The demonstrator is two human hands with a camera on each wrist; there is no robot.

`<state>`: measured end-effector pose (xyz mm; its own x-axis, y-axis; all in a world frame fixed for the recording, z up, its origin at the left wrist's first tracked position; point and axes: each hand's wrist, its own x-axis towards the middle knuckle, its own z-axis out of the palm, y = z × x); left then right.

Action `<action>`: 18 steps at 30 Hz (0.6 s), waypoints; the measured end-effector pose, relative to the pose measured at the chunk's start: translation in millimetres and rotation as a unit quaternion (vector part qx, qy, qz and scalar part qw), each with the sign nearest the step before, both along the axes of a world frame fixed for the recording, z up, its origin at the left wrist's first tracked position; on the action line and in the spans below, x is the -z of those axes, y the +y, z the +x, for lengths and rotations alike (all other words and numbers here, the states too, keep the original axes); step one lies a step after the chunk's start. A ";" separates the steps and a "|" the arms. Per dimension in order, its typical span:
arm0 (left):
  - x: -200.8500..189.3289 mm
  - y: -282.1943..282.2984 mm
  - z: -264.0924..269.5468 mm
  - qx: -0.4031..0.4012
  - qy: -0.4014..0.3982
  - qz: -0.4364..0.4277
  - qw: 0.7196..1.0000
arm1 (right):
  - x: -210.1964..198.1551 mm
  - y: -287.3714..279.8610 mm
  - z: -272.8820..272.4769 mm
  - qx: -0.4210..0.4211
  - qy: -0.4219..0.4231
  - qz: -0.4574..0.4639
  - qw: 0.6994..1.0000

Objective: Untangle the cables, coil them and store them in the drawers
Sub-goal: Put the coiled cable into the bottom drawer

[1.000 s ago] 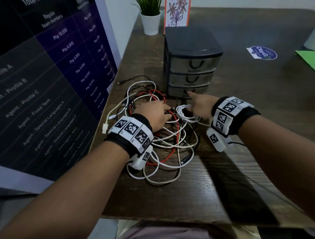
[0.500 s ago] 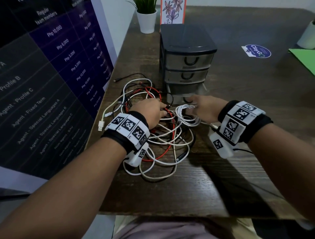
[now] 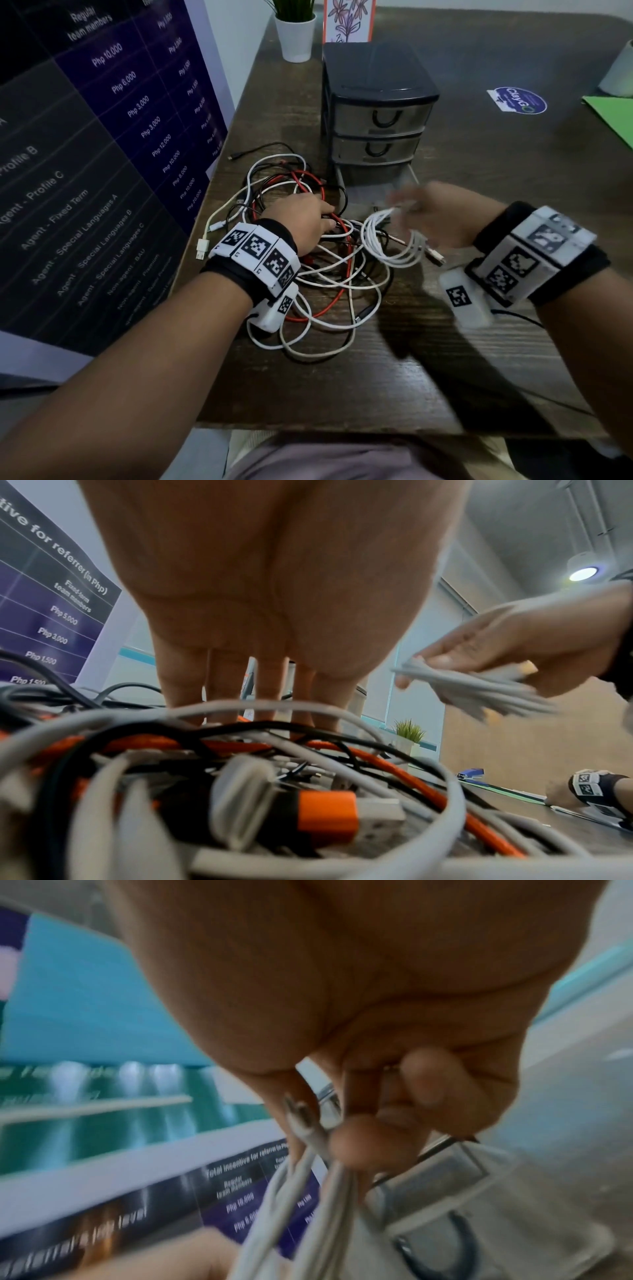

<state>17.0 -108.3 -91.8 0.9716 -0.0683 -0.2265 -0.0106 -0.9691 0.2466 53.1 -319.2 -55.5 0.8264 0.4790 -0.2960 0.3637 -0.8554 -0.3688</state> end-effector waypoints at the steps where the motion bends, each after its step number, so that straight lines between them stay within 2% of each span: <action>1: -0.3 -0.1 0.1 0.001 0.000 0.001 1.000 | -4.3 0.4 2.8 0.022 0.001 0.052 0.998; 4: 0.2 -0.4 0.6 0.003 -0.001 0.005 1.000 | -10.3 6.0 21.3 0.148 0.002 0.236 0.960; 7: 0.4 -1.1 0.1 -0.001 -0.002 0.004 1.000 | -5.4 16.1 41.0 0.253 0.090 0.330 0.905; 11: 1.3 -1.2 -0.1 -0.005 -0.003 0.003 1.000 | 9.0 29.3 59.5 0.321 0.158 0.310 0.881; 14: 1.9 -1.0 0.4 -0.007 -0.008 0.001 1.000 | 17.5 35.2 68.1 0.356 0.170 0.323 0.861; 18: 2.8 -0.7 1.0 -0.006 -0.009 0.000 1.000 | 24.2 39.9 75.0 0.375 0.183 0.329 0.847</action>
<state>18.0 -109.0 -94.6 0.9763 -0.0569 -0.2089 -0.0040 -0.9693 0.2458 128.1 -279.2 -79.7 0.8822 0.0203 -0.4704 -0.4323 -0.3612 -0.8262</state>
